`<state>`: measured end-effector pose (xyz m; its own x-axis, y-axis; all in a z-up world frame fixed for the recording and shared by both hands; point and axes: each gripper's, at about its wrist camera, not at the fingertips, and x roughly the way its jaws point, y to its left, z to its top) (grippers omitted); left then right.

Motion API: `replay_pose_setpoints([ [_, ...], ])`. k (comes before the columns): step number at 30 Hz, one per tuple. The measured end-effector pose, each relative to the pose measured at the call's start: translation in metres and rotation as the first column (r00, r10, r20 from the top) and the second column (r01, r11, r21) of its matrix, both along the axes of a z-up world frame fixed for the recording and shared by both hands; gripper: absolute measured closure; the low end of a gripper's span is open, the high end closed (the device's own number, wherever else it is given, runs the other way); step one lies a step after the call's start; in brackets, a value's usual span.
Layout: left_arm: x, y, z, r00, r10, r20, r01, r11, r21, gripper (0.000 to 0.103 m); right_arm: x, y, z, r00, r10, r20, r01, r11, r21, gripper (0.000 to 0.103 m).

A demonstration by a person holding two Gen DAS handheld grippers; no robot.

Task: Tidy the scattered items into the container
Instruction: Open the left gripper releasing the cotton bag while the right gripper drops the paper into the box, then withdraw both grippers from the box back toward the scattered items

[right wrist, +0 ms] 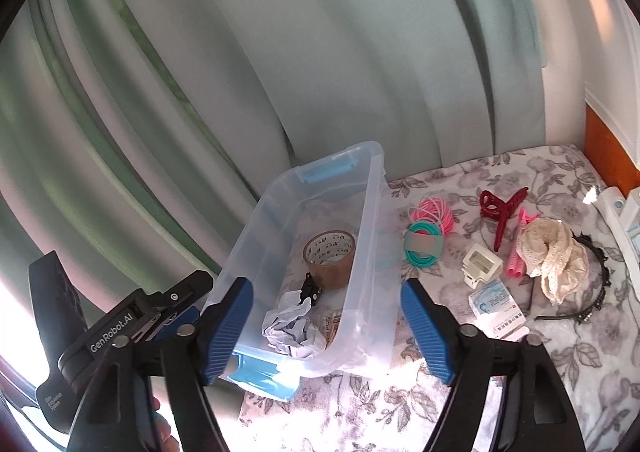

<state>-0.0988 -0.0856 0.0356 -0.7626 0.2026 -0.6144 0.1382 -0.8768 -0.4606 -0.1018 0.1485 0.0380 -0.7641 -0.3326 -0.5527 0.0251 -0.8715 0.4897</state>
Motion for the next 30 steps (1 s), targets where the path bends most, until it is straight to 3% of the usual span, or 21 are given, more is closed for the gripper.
replay_pose_setpoints([
  [3,0.003,0.008,0.006,1.000,-0.015,-0.004,0.015,1.000,-0.024,0.030,0.009,0.007,0.001,1.000,-0.010,-0.011,0.010,1.000,-0.011,0.017],
  [9,0.013,0.026,0.019,0.999,-0.031,-0.017,0.030,0.997,-0.077,0.022,0.031,0.026,0.002,0.998,-0.045,-0.041,0.043,0.998,-0.044,0.001],
  [16,0.024,0.059,0.035,0.997,-0.067,-0.048,0.058,0.985,-0.160,0.011,0.056,0.064,0.007,0.990,-0.119,-0.079,0.112,0.991,-0.079,0.000],
  [21,0.031,0.081,0.044,0.993,-0.080,-0.083,0.061,0.975,-0.211,0.010,0.078,0.096,0.012,0.975,-0.183,-0.126,0.172,0.981,-0.093,0.000],
  [23,0.034,0.091,0.048,0.991,-0.091,-0.099,0.065,0.969,-0.238,0.002,0.086,0.108,0.013,0.966,-0.210,-0.148,0.197,0.975,-0.101,0.000],
  [30,0.044,0.123,0.054,0.972,-0.141,-0.189,0.080,0.951,-0.300,0.001,0.107,0.141,0.012,0.940,-0.276,-0.203,0.259,0.960,-0.105,0.000],
])
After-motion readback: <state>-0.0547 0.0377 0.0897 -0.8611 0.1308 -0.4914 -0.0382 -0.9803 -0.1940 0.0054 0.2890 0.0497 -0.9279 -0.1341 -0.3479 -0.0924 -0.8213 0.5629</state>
